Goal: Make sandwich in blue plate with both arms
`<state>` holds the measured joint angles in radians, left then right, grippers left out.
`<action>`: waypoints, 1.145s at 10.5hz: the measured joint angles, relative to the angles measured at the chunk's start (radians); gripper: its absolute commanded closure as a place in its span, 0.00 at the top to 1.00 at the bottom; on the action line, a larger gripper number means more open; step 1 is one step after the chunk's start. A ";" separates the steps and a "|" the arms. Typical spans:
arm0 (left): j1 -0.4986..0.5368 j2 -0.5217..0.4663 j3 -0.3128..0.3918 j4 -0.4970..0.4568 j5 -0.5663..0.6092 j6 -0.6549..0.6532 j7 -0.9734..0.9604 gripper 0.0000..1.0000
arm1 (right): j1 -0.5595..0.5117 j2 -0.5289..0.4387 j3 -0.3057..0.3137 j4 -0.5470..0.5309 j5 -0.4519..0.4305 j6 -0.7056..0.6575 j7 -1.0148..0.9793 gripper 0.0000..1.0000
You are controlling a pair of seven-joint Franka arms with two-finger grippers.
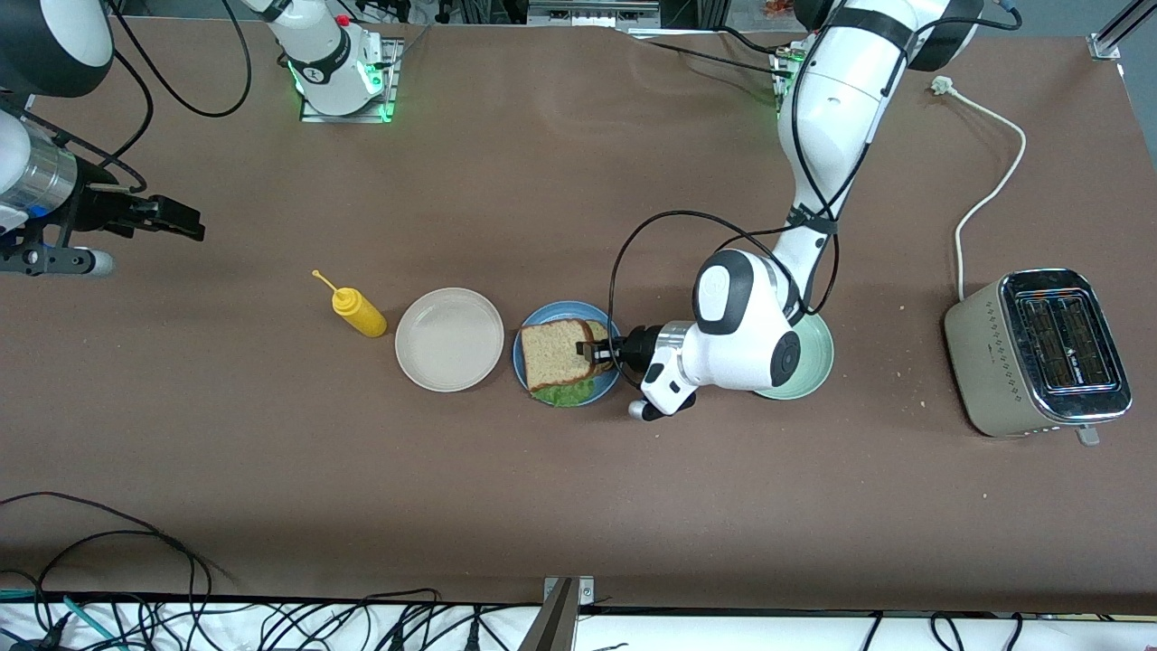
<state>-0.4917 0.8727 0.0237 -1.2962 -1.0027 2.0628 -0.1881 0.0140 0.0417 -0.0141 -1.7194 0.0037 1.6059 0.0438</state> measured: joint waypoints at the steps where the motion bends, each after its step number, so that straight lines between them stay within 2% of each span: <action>1: 0.001 0.007 0.005 0.000 0.000 0.000 0.001 1.00 | 0.003 0.000 0.002 0.001 0.000 -0.002 0.014 1.00; 5: 0.018 0.030 0.021 -0.010 0.000 0.000 0.062 1.00 | 0.004 0.000 0.006 0.010 0.000 0.028 0.024 1.00; 7: 0.047 0.030 0.040 -0.010 0.000 -0.009 0.064 1.00 | 0.003 0.001 0.004 0.063 0.000 0.030 0.024 1.00; 10: 0.139 -0.009 0.079 0.001 0.000 -0.117 0.086 1.00 | 0.003 0.000 0.003 0.129 -0.048 0.003 0.024 1.00; 11: 0.175 -0.047 0.082 0.007 0.048 -0.128 0.096 1.00 | 0.003 0.000 0.006 0.130 -0.051 0.001 0.024 1.00; 12: 0.205 -0.096 0.082 0.009 0.182 -0.147 0.110 1.00 | 0.004 0.001 0.008 0.130 -0.051 0.001 0.024 1.00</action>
<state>-0.2870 0.7763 0.1058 -1.2871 -0.8211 1.9159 -0.0777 0.0180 0.0428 -0.0066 -1.5891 -0.0471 1.6072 0.0675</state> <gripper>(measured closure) 0.000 0.000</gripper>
